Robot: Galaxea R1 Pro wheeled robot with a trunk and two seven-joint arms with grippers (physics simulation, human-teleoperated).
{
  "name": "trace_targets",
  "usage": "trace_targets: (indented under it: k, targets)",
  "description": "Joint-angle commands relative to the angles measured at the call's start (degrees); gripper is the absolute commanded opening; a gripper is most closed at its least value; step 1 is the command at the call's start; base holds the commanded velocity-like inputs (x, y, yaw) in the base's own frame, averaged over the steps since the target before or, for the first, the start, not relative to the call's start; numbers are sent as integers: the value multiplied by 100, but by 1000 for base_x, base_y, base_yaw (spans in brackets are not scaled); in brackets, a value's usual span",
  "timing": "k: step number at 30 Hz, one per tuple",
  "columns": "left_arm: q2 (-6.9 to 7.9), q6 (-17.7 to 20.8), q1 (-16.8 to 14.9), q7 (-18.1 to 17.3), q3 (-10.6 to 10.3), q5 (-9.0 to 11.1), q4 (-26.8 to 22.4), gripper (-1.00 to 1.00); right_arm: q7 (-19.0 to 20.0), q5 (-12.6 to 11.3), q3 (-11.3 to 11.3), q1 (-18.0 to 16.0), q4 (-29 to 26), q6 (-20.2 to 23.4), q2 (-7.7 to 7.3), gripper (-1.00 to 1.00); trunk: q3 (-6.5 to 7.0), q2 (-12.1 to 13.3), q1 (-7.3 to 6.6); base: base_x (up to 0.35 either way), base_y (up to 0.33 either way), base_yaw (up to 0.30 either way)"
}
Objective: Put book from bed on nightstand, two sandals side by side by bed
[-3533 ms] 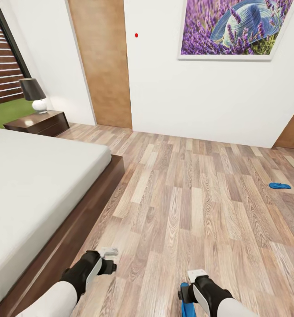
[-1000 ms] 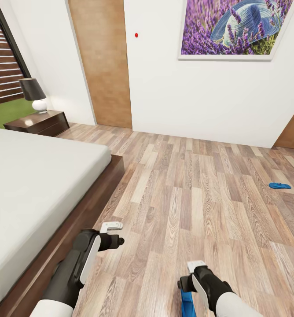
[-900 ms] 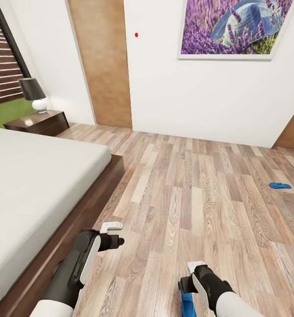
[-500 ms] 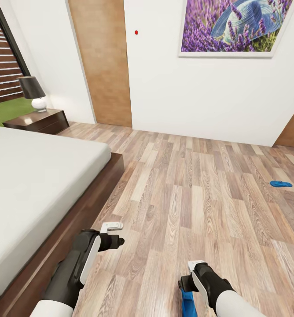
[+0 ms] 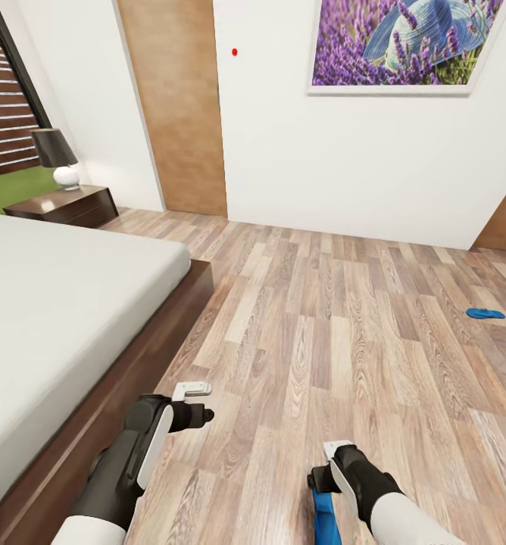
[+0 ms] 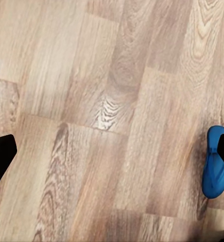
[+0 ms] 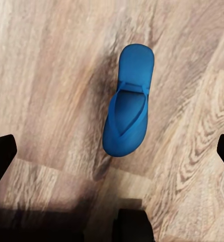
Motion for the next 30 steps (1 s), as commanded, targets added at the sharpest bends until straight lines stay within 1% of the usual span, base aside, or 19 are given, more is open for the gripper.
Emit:
trace_targets:
  k: [1, 11, 21, 30]
  targets:
    - [-1, 23, -3, 19, 3, 40, -4, 100, 1, 42, -48, -33, -10, 30, 7, 100, -5, -2, -1, 0, 0, 0]
    - [-2, 23, -3, 16, 5, 40, -4, 100, 45, 32, -59, -188, -6, 11, 4, 100, -5, -2, -1, 0, 0, -15]
    - [-1, 23, -3, 15, 6, 40, -4, 100, 64, 31, -34, -218, 2, -12, 14, 100, -5, -2, -1, 0, 0, -65]
    - [-1, 23, -3, 15, 6, 40, -4, 100, 69, 30, -24, -220, 3, -14, 22, 100, -5, -2, -1, 0, 0, -21]
